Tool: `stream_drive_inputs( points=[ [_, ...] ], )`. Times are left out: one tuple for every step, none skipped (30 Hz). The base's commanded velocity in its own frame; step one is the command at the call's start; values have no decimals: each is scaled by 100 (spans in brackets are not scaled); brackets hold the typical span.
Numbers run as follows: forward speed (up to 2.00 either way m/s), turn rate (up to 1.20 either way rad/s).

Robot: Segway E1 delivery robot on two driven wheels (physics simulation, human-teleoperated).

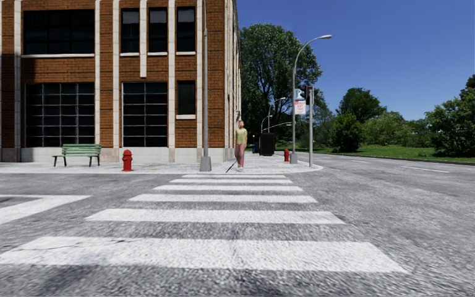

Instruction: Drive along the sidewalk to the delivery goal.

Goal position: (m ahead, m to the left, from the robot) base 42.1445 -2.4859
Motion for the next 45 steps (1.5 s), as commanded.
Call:
stream_drive_inputs(
  points=[
    [75, 0],
    [75, 0],
    [75, 0],
    [75, 0],
    [75, 0],
    [75, 0],
    [75, 0],
    [75, 0],
    [75, 0],
    [75, 0],
    [75, 0],
    [75, 0],
    [75, 0],
    [75, 0],
    [75, 0],
    [75, 0],
    [75, 0],
    [75, 0],
    [75, 0],
    [75, 0],
    [77, 0],
    [77, 0],
    [77, 0],
    [77, 0],
    [77, 0],
    [77, 0],
    [77, 0],
    [77, 0],
    [76, 0],
    [76, 0],
    [76, 0],
    [76, 0],
    [76, -15],
    [76, -15],
    [76, -28],
    [76, -33],
    [76, -40],
    [76, -40],
    [76, -43],
    [76, -44],
    [76, -44],
    [76, -44],
    [76, -45],
    [76, -45],
    [76, -45]
  ],
)
